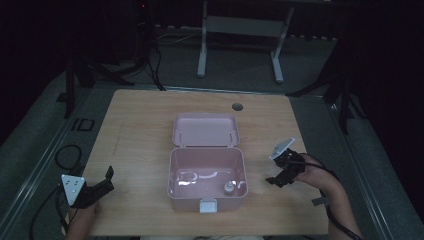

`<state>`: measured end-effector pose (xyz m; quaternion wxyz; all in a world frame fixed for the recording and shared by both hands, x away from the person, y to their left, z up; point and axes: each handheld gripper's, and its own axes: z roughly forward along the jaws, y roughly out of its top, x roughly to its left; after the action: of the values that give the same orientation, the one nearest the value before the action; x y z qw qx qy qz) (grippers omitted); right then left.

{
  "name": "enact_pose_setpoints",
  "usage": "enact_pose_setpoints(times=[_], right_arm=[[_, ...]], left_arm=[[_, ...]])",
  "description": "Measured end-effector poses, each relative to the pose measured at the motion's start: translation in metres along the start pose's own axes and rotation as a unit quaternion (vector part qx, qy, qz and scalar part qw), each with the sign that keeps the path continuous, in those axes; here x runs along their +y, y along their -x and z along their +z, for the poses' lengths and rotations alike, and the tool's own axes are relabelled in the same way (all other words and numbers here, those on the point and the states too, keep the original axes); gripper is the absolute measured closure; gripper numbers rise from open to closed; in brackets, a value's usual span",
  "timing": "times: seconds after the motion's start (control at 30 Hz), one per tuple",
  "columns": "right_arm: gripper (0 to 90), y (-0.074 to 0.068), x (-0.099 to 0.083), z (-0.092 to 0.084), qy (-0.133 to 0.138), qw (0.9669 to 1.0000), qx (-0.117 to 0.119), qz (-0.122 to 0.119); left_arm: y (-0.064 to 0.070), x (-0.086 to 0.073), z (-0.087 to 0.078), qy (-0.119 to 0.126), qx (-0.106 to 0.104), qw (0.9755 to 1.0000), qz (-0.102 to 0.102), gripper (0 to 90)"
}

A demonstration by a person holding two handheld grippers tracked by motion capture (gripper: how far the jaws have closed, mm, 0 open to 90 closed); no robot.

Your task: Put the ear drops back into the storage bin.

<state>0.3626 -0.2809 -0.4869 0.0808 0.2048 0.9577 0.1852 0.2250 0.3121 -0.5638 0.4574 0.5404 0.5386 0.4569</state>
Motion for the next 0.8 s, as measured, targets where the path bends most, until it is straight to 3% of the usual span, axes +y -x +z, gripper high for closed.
enact_pose_setpoints(times=[0.2,0.33,0.43,0.53,0.63,0.73,0.8], right_arm=[[13.7,0.002,-0.023,0.007,0.034,0.9982,-0.036,0.035],[13.7,0.005,-0.038,0.012,0.064,0.9937,-0.066,0.063],[13.7,0.004,-0.046,0.015,0.084,0.9885,-0.094,0.083],[13.5,0.004,-0.054,0.017,0.107,0.9819,-0.118,0.103],[13.4,0.004,-0.061,0.018,0.132,0.9726,-0.143,0.127],[13.4,0.004,-0.066,0.017,0.157,0.9603,-0.17,0.155],[13.4,0.003,-0.069,0.017,0.176,0.9501,-0.19,0.174]], left_arm=[[0.0,0.0,0.0,0.0,0.0,1.0,0.0,2.4],[0.0,0.0,0.0,0.0,0.0,1.0,0.0,2.3],[0.0,0.0,0.0,0.0,0.0,1.0,0.0,2.4],[0.0,0.0,0.0,0.0,0.0,1.0,0.0,2.4],[0.0,0.0,0.0,0.0,0.0,1.0,0.0,2.4],[0.0,0.0,0.0,0.0,0.0,1.0,0.0,2.4],[0.0,0.0,0.0,0.0,0.0,1.0,0.0,2.3]])
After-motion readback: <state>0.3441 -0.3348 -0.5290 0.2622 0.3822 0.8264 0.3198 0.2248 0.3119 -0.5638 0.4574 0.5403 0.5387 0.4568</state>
